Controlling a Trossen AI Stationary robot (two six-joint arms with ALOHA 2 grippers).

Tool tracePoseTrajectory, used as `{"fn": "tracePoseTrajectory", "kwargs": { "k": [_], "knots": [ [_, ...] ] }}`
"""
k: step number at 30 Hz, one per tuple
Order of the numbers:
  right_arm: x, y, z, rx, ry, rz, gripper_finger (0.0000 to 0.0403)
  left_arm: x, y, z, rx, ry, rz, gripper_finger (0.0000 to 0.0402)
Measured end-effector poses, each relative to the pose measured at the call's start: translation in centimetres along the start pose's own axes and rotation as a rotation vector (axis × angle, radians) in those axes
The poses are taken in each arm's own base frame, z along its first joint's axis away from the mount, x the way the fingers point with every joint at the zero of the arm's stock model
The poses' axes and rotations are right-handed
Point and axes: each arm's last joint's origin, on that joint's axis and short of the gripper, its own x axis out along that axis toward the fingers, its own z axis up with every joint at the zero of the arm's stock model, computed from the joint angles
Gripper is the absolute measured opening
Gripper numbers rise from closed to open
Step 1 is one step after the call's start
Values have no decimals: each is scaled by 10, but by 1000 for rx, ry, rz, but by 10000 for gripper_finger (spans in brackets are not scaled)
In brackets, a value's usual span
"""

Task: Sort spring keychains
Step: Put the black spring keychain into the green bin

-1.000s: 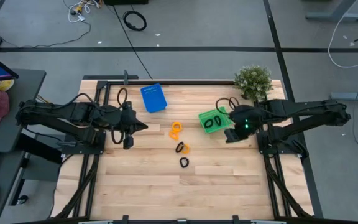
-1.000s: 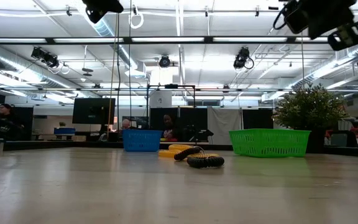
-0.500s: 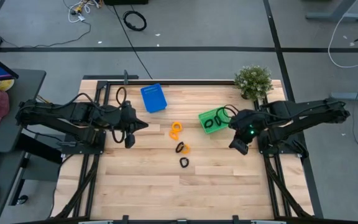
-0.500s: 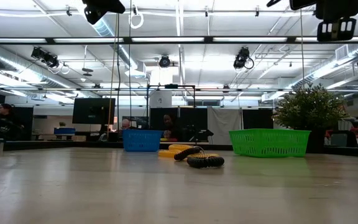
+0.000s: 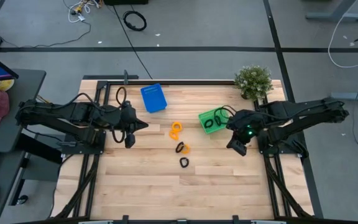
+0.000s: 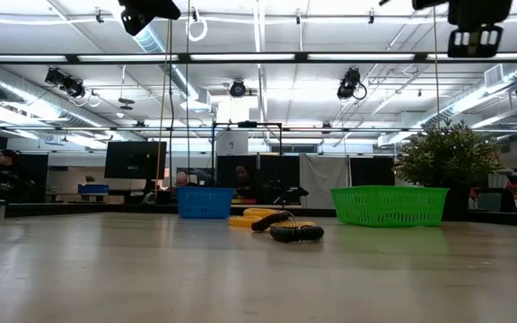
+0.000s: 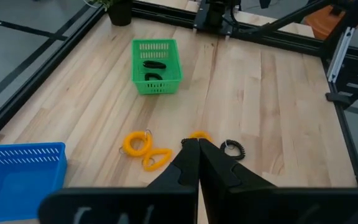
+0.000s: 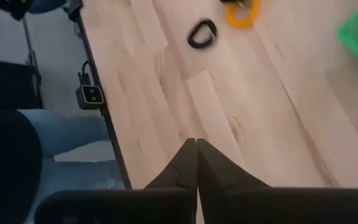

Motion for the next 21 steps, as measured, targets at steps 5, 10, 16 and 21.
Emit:
{"fn": "tracePoseTrajectory", "kwargs": {
  "k": [5,10,16,21],
  "knots": [
    [15,24,34,-163,50,-69,2,0,0,-1,6,5,2,5],
    [42,44,71,-363,126,-126,2,0,0,-1,6,5,5,5],
    [72,55,96,-627,140,-110,8,0,1,-3,13,28,24,5],
    [87,55,102,-822,145,-99,45,0,2,-7,9,75,13,5]
  ]
}}
